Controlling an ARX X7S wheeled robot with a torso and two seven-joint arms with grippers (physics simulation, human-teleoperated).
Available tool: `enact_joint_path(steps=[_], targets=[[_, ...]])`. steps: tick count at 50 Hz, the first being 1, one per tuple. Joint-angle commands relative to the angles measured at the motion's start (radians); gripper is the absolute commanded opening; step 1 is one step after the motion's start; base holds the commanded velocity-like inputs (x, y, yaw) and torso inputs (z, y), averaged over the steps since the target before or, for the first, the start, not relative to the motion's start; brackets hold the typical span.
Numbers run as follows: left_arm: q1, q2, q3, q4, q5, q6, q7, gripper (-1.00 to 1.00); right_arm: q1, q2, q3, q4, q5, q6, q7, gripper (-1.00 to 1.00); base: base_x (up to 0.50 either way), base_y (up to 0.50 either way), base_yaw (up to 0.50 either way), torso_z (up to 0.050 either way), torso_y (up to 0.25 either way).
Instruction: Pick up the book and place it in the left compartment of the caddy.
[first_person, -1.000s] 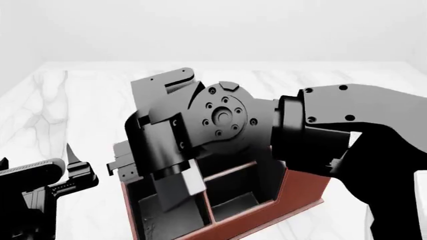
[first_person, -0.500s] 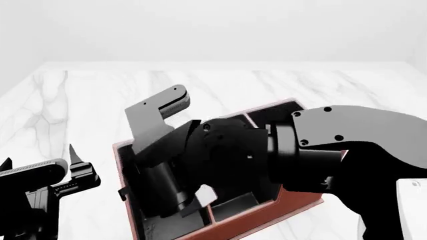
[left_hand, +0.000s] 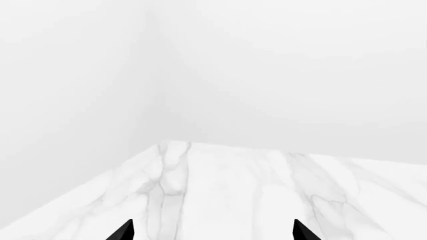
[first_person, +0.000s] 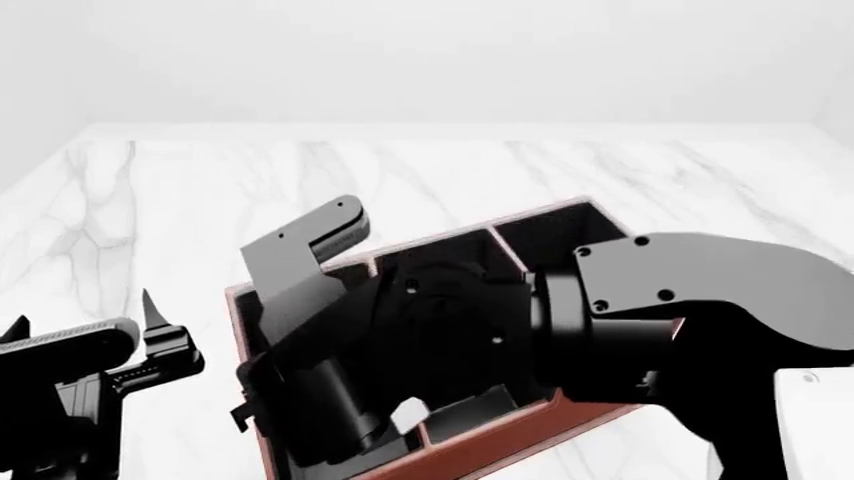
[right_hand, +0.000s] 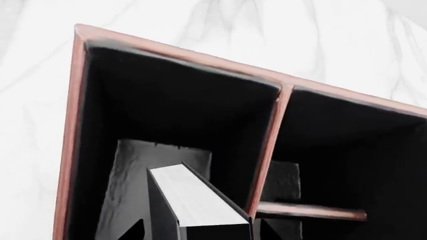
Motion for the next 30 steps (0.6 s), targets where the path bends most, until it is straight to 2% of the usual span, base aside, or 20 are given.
enact_joint_path(steps=[1, 9, 10, 30], targets=[[0.007, 0.001, 0.005, -0.007, 0.001, 0.012, 0.002, 1.0, -0.019, 0.0, 0.014, 0.037, -0.066, 0.056, -0.398, -1.0, 0.0, 0.0, 0.0, 0.0, 0.0], [0.008, 0.0, 0.008, -0.007, 0.001, 0.014, 0.001, 1.0, -0.021, 0.0, 0.014, 0.042, -0.066, 0.049, -0.407, -1.0, 0.0, 0.0, 0.0, 0.0, 0.001], [0.006, 0.0, 0.008, -0.006, 0.001, 0.013, 0.001, 1.0, -0.019, 0.0, 0.014, 0.041, -0.066, 0.051, -0.407, 1.0, 0.0, 0.0, 0.0, 0.0, 0.0], [0.001, -0.008, 0.019, 0.001, -0.004, 0.003, -0.003, 1.0, 0.023, 0.0, 0.014, 0.045, -0.045, 0.039, -0.424, 1.0, 0.0, 0.0, 0.0, 0.0, 0.0]])
